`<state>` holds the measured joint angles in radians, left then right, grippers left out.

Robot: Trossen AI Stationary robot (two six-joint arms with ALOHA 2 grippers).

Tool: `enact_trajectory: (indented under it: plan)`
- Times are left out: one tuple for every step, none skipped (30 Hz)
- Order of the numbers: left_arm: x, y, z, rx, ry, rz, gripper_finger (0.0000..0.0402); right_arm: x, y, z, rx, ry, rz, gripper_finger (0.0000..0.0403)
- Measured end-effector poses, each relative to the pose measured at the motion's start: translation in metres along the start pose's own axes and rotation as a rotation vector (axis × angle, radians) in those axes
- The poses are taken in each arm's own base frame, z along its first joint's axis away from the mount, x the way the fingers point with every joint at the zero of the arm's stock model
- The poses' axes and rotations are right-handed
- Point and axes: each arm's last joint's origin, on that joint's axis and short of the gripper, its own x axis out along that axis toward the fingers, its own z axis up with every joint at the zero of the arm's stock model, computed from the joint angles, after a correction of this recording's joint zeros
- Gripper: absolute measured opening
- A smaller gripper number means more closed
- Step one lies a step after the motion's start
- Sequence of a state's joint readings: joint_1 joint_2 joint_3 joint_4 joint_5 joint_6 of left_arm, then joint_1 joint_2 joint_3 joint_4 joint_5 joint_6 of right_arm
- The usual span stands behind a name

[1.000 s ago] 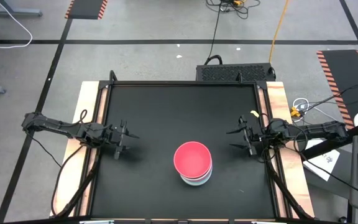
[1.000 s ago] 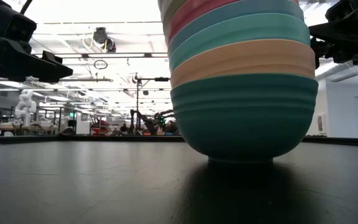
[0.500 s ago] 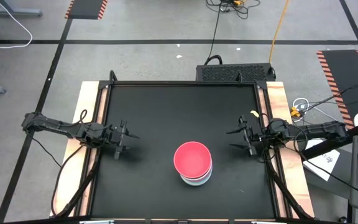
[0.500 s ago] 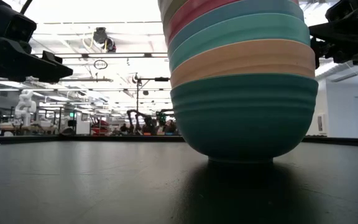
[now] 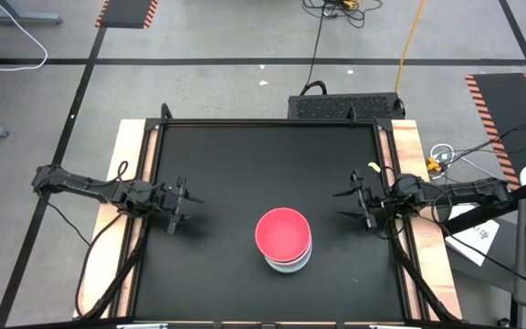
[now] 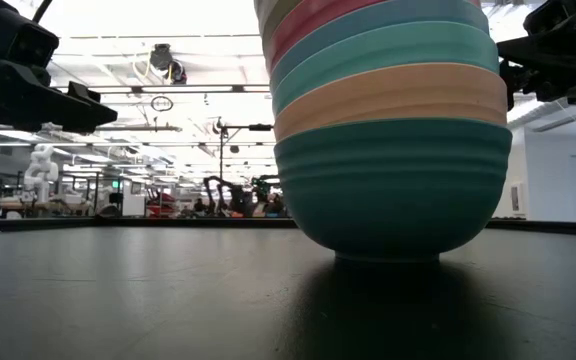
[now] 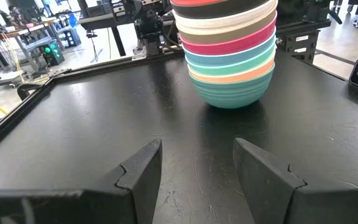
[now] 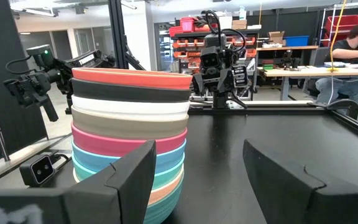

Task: Nest bowls inside each other
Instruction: Return to Home Position

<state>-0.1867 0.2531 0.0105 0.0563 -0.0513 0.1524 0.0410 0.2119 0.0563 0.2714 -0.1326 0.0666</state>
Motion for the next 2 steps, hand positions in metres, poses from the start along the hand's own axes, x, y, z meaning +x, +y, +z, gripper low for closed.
enact_trajectory:
  plan:
    - [0.0000, 0.0000, 0.0000, 0.000, 0.000, 0.000, 0.0200, 0.0000, 0.0000, 0.0000, 0.000, 0.000, 0.000, 0.0235]
    - [0.0000, 0.0000, 0.0000, 0.000, 0.000, 0.000, 0.0200, 0.0000, 0.0000, 0.0000, 0.000, 0.000, 0.000, 0.0235]
